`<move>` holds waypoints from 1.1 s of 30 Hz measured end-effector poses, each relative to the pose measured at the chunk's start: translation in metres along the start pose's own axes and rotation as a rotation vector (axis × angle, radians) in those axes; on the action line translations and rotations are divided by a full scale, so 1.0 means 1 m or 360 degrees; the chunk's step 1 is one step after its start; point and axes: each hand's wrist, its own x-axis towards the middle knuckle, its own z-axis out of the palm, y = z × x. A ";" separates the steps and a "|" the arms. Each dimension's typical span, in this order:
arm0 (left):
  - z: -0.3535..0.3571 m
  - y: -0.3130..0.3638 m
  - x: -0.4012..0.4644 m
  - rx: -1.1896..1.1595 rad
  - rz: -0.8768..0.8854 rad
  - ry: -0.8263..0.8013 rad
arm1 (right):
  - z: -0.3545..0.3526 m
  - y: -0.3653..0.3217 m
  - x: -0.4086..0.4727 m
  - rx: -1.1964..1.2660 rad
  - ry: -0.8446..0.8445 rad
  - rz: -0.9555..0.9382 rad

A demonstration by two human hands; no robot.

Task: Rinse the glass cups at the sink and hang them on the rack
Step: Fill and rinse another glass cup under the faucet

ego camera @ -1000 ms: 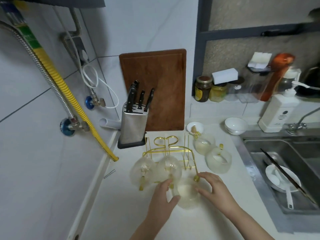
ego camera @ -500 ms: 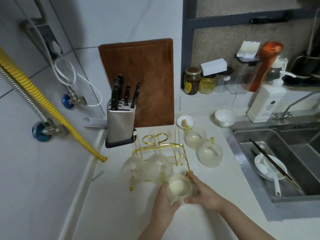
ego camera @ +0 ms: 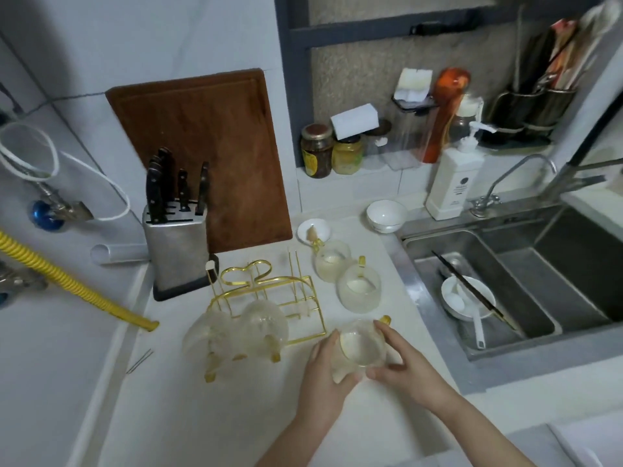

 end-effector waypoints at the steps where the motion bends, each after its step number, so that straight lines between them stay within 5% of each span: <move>1: 0.005 0.005 0.002 0.0021 0.0043 -0.0001 | -0.007 -0.001 -0.004 0.0020 0.0039 -0.0012; 21: 0.338 0.205 -0.002 0.0037 0.0593 -0.0433 | -0.344 0.058 -0.147 0.0008 0.0747 -0.0073; 33: 0.395 0.280 0.087 -0.0009 0.0621 -0.0684 | -0.450 0.042 -0.094 -0.0051 0.0791 -0.0086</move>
